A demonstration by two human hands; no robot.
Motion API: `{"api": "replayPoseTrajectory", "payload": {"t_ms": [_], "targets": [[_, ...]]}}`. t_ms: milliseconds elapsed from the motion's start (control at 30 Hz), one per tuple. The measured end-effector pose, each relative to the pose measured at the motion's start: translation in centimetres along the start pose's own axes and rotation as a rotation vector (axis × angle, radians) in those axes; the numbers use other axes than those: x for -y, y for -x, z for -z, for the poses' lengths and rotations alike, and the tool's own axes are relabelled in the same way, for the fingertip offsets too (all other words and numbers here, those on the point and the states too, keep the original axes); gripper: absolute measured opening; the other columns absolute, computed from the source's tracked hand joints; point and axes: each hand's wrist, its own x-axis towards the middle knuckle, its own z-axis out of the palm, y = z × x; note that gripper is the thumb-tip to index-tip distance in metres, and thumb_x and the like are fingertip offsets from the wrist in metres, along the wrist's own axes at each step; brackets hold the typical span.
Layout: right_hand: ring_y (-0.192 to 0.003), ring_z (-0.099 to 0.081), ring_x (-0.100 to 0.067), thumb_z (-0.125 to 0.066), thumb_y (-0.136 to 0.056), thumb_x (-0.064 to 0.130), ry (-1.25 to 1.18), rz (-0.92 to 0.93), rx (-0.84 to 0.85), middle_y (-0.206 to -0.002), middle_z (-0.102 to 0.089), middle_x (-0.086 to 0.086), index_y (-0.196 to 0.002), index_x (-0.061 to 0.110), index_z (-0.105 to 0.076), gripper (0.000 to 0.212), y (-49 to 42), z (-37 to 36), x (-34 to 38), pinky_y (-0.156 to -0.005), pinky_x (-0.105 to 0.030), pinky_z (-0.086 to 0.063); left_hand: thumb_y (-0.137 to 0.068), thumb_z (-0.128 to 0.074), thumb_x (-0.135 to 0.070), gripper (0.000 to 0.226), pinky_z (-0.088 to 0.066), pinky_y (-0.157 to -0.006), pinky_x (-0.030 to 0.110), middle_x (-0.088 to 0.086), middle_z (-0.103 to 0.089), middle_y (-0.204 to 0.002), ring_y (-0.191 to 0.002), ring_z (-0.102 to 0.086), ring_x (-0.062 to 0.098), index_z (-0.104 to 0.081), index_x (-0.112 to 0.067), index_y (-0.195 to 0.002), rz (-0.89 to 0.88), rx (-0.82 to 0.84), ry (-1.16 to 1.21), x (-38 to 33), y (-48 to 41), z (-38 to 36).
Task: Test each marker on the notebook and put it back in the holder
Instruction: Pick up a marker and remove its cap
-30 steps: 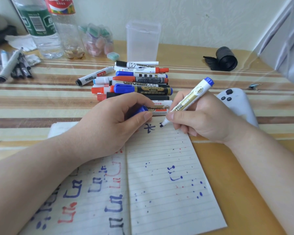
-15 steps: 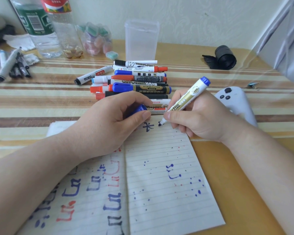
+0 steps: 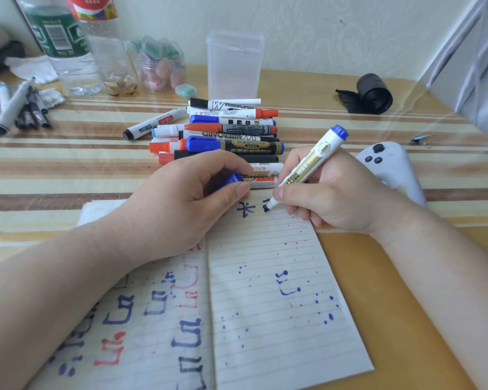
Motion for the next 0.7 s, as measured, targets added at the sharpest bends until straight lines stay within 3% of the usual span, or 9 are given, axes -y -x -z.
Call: {"api": "replayPoseTrajectory", "payload": {"t_ms": [200,467,700], "targets": [[-0.047,-0.055,-0.012,-0.069,-0.086,-0.001,0.015,-0.024,-0.049,-0.056,-0.06,-0.005,-0.076,-0.003,-0.062,0.012,-0.23,0.03,0.03,-0.044,-0.018,-0.04,-0.098,-0.05,-0.053,0.025,-0.056,-0.076,0.046,-0.004,-0.075,-0.09,-0.077,-0.067,0.018,-0.063,-0.039,-0.115,-0.005,0.004,0.011,0.36,-0.17,-0.09],[-0.048,-0.054,-0.018,-0.068,-0.084,0.001,0.06,-0.053,-0.093,-0.055,-0.06,-0.007,-0.071,0.002,-0.06,0.016,-0.4,-0.03,0.01,-0.044,-0.023,-0.039,-0.093,-0.053,-0.048,0.026,-0.056,-0.075,0.042,-0.005,-0.075,-0.091,-0.076,-0.066,0.016,-0.062,-0.038,-0.115,-0.019,-0.001,0.005,0.29,-0.22,-0.09],[-0.048,-0.053,-0.019,-0.066,-0.084,-0.002,0.033,-0.047,-0.081,-0.054,-0.06,-0.007,-0.074,-0.003,-0.06,0.012,-0.23,-0.01,0.12,-0.041,-0.021,-0.038,-0.093,-0.053,-0.049,0.026,-0.055,-0.074,0.042,-0.005,-0.074,-0.09,-0.075,-0.065,0.015,-0.063,-0.038,-0.114,-0.024,-0.001,-0.007,0.22,-0.18,0.0]]}}
